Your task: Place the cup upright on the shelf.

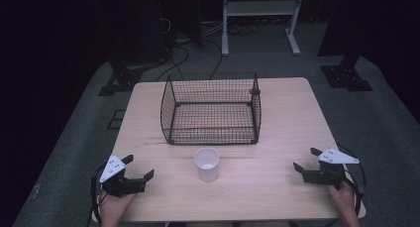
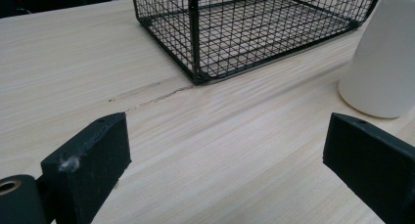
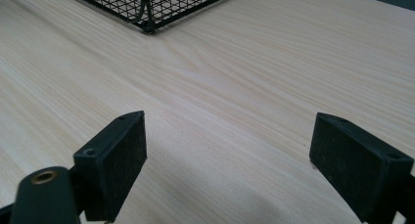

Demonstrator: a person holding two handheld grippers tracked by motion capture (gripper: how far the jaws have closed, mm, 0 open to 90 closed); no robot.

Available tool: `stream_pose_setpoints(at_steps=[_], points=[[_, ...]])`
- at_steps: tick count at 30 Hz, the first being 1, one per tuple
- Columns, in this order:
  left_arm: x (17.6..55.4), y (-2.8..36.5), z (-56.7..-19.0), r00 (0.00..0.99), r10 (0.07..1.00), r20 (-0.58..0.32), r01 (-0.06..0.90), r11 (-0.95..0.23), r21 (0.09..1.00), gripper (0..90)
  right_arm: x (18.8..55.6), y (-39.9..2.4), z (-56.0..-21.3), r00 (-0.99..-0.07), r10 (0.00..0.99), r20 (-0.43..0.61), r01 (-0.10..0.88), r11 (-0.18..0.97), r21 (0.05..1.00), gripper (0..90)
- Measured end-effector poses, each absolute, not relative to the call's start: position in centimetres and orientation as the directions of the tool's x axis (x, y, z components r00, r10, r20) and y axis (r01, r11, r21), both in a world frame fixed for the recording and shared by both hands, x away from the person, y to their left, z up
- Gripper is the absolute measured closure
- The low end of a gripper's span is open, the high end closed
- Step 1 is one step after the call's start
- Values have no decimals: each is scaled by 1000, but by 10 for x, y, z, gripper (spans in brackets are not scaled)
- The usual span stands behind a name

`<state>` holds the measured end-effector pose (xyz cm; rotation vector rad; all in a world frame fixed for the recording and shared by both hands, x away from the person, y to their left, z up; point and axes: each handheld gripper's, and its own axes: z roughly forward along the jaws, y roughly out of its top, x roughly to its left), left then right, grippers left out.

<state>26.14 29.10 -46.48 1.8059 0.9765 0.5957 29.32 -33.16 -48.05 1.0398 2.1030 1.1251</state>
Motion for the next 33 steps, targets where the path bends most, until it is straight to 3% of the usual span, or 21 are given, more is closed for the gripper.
stream_pose_setpoints(at_steps=[9, 33], points=[[264, 283, -461, 585, 811, -9, 352, -244, 904, 29, 293, -331, -481, -552, 827, -102, 380, 359, 853, 131], [274, 239, -423, 752, 656, 53, 281, -393, 876, 26, 294, -330, -481, -550, 828, -106, 387, 366, 847, 131]])
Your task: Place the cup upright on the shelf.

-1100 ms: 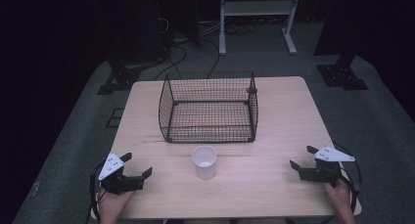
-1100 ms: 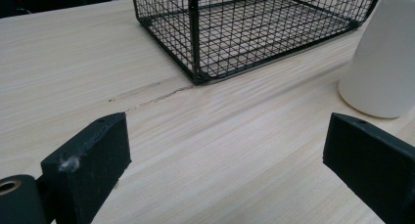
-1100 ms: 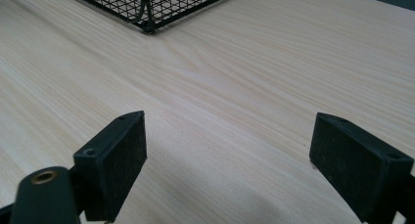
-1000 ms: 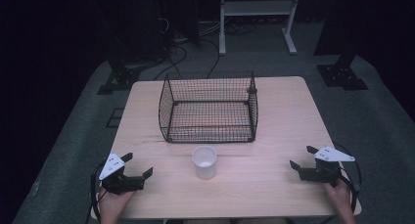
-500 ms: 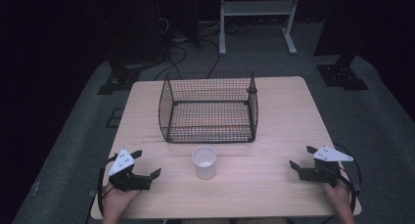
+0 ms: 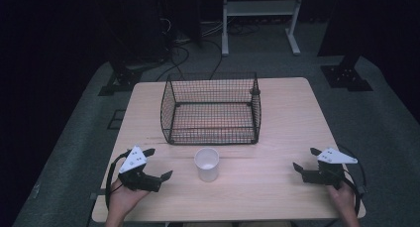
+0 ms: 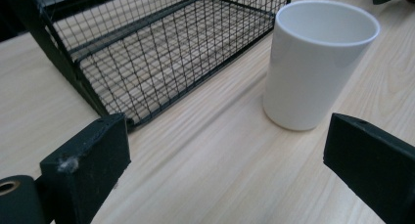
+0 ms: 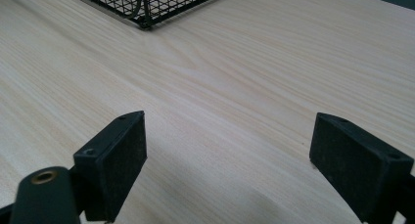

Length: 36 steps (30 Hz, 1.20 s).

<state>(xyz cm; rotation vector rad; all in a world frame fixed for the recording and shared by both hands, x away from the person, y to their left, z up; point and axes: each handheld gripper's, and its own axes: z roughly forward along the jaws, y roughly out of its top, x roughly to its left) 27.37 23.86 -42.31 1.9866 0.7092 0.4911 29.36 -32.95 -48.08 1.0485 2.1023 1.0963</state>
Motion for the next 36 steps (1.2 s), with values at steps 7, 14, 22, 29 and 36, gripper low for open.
stream_pose_setpoints(at_steps=[7, 14, 22, 29, 36], points=[[274, 223, -414, 788, 611, 75, 249, -427, 869, 26, 294, -329, -481, -550, 828, -107, 387, 366, 846, 131], [275, 209, -411, 816, 573, 76, 234, -449, 862, 23, 294, -329, -481, -550, 828, -108, 387, 367, 846, 131], [278, 196, -409, 842, 535, 72, 229, -476, 849, 23, 294, -329, -481, -550, 828, -107, 387, 366, 846, 131], [280, 181, -408, 863, 500, 77, 214, -499, 840, 23, 294, -329, -481, -551, 828, -107, 387, 367, 846, 131], [281, 173, -409, 873, 482, 74, 212, -512, 833, 24, 294, -329, -481, -552, 827, -108, 387, 368, 846, 131]])
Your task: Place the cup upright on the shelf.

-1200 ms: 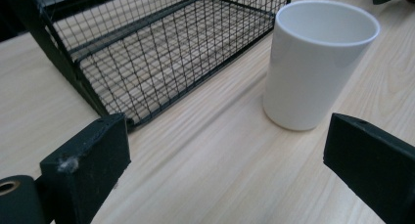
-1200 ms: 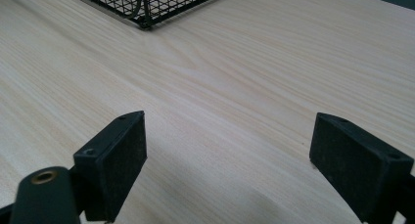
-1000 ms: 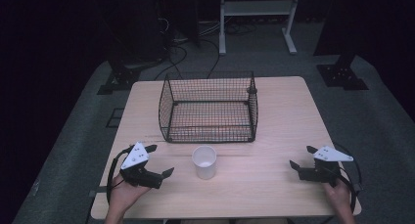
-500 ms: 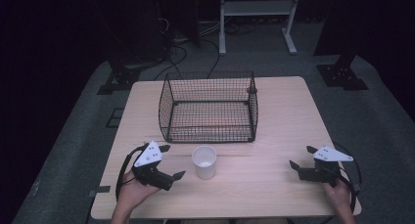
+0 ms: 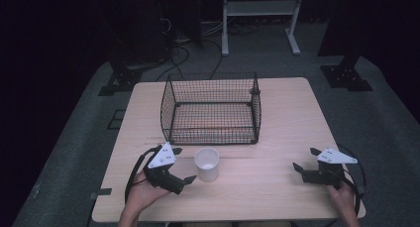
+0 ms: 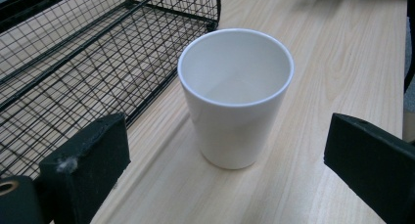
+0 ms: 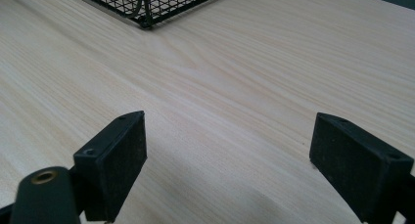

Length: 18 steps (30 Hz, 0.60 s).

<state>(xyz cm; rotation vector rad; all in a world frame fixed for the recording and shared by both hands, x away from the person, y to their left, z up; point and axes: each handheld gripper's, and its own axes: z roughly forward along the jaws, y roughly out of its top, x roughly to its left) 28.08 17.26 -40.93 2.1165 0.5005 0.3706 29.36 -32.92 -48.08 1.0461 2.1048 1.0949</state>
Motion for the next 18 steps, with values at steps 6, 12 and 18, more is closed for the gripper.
stream_pose_setpoints(at_steps=[6, 12, 18], points=[[283, 166, -410, 881, 467, 72, 210, -523, 826, 23, 293, -329, -481, -552, 827, -108, 386, 368, 846, 131], [288, 159, -414, 889, 453, 59, 223, -544, 809, 23, 293, -329, -481, -552, 826, -109, 385, 369, 846, 131], [291, 154, -417, 894, 446, 52, 230, -556, 799, 23, 293, -329, -481, -554, 825, -110, 385, 371, 845, 131]])
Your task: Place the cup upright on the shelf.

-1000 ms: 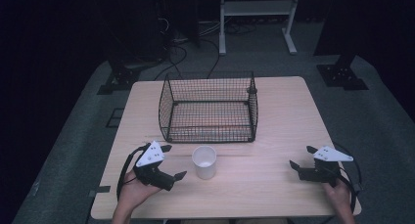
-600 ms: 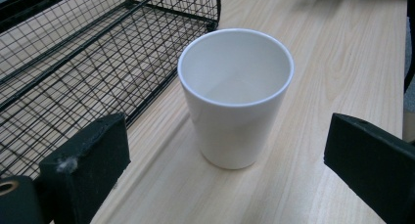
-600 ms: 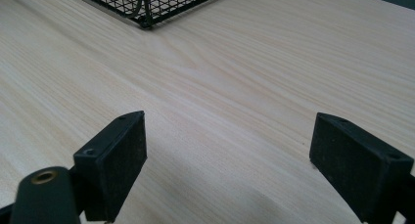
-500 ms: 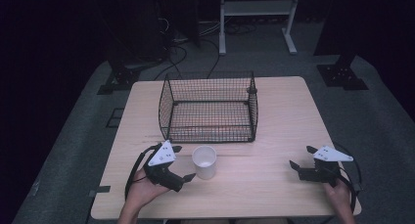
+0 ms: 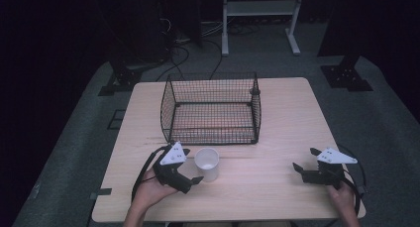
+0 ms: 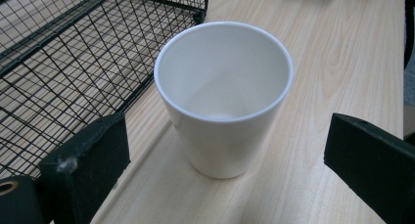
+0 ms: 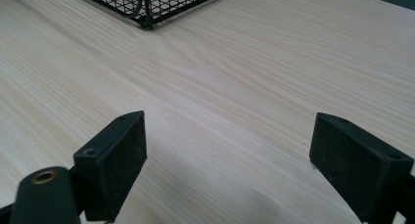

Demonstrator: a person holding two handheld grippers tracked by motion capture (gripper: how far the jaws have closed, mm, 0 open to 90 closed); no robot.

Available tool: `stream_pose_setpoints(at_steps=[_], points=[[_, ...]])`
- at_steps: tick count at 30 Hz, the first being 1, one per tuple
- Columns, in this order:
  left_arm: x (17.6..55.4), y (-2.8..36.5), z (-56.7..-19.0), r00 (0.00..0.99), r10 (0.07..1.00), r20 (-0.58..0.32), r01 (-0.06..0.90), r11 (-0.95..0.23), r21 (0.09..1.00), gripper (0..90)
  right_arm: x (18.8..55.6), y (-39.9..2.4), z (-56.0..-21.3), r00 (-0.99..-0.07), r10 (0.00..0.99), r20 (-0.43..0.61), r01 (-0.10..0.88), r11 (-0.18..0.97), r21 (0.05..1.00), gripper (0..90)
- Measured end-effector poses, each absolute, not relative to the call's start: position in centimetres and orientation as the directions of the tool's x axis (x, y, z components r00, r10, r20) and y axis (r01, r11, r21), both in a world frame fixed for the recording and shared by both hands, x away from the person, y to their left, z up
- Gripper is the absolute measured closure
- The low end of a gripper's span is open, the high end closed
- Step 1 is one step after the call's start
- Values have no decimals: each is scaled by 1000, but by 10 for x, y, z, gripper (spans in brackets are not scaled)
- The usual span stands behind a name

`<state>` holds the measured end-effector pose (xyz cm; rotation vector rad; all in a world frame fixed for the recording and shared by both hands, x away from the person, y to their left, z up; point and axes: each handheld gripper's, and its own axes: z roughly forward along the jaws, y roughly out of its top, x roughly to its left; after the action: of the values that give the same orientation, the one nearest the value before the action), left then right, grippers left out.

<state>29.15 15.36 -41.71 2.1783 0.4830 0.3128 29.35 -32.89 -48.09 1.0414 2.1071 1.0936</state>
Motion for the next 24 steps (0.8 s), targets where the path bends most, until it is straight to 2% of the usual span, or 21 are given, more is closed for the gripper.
stream_pose_setpoints(at_steps=[24], points=[[312, 127, -424, 903, 429, 33, 260, -605, 753, 23, 293, -328, -481, -558, 822, -115, 382, 378, 843, 131]])
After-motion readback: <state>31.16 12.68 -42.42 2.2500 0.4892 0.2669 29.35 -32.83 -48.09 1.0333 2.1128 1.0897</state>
